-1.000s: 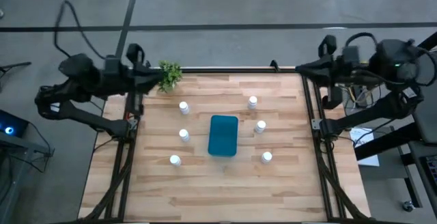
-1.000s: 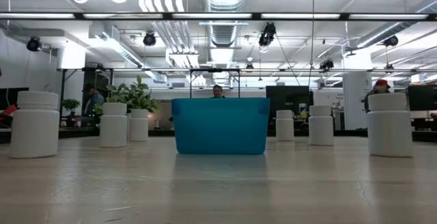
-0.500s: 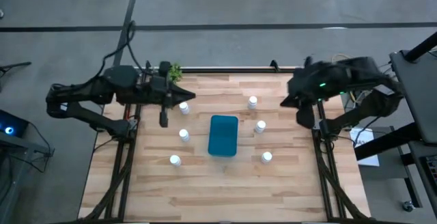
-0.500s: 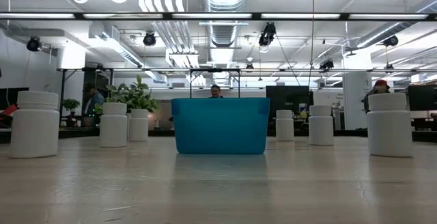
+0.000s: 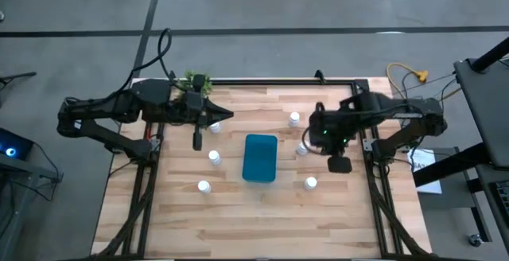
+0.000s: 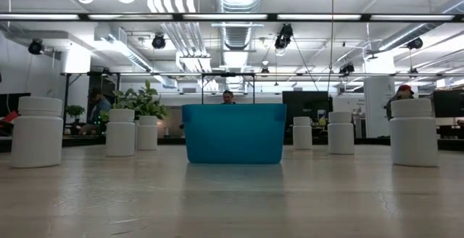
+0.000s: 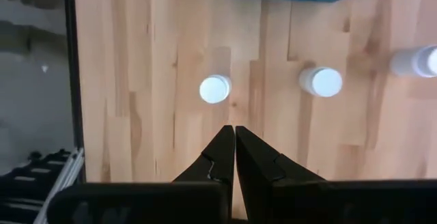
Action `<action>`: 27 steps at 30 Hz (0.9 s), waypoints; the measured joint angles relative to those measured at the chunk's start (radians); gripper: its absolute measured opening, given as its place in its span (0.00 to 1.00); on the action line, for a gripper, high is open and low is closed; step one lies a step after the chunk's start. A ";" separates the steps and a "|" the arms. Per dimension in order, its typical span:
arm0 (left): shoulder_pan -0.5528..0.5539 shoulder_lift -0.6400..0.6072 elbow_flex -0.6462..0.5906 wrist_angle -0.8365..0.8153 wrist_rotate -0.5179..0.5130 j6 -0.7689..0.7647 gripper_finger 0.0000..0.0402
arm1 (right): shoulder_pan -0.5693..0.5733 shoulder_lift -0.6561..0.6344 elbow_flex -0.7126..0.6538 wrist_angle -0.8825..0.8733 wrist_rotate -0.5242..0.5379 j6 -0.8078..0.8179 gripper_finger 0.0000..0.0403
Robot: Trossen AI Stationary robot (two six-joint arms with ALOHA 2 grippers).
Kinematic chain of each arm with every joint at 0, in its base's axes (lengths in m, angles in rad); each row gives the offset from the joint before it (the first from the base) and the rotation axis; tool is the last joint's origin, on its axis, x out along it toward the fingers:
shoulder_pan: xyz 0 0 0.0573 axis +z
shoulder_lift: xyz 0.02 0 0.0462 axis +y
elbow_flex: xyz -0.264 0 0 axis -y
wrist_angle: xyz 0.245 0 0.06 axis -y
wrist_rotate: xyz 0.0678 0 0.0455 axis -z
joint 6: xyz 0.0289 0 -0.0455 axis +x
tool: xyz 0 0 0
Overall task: Pick and place pill bottles into a basket
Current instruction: Put the white pill bottle into the blue container
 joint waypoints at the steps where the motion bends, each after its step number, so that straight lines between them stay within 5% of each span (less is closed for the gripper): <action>1: 0.000 -0.001 0.000 0.002 0.000 0.000 0.00 | 0.011 0.001 -0.014 0.008 0.001 0.005 0.02; 10: 0.000 0.006 -0.001 0.001 0.000 0.000 0.00 | 0.062 -0.004 -0.145 0.171 0.003 0.043 0.06; 27: 0.000 0.012 -0.004 -0.001 -0.001 0.007 0.00 | 0.084 0.000 -0.209 0.221 0.000 0.048 0.63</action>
